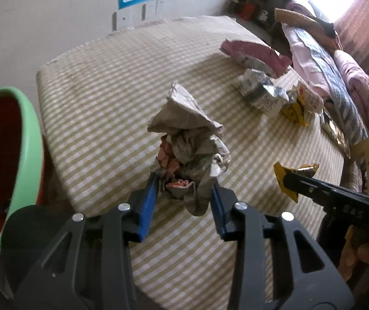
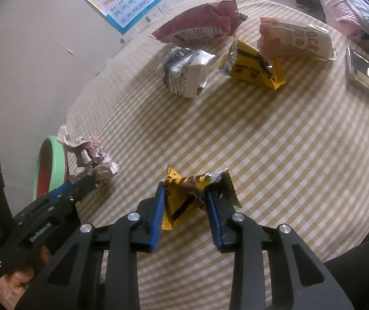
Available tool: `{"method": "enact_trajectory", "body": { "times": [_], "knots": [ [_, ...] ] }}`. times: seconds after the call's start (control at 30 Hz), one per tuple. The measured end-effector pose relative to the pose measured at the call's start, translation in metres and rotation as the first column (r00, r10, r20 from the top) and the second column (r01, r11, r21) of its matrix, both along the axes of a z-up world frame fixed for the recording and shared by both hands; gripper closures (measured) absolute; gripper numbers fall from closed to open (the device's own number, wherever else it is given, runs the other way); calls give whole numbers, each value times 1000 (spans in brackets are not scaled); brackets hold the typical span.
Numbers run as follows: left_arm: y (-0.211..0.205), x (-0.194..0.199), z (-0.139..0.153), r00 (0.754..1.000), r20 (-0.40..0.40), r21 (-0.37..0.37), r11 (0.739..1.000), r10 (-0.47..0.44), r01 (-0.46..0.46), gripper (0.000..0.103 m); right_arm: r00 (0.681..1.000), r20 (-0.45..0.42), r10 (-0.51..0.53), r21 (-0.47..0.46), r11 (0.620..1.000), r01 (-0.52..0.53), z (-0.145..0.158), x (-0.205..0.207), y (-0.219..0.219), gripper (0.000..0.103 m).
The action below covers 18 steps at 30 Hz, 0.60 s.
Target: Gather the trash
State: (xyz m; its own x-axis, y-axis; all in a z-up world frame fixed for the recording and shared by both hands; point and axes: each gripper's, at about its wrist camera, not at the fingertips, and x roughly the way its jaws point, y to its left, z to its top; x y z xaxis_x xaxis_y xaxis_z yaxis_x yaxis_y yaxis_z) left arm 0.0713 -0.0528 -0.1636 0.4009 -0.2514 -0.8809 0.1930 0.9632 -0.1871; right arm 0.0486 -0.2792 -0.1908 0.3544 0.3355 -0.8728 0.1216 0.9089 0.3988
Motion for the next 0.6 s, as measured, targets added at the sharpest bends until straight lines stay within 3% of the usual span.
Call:
{"method": "enact_trajectory", "body": {
  "times": [0.23,0.6],
  "knots": [
    [13,-12,18,998,50,6,999,32,-32,67,1000,2,8,-12,1000,-8,3,-3,1,73],
    [25,-16,23,997,53,-17,998,62,-62,71,1000,4,16,-29,999,-16,4,-2,7,73]
  ]
}}
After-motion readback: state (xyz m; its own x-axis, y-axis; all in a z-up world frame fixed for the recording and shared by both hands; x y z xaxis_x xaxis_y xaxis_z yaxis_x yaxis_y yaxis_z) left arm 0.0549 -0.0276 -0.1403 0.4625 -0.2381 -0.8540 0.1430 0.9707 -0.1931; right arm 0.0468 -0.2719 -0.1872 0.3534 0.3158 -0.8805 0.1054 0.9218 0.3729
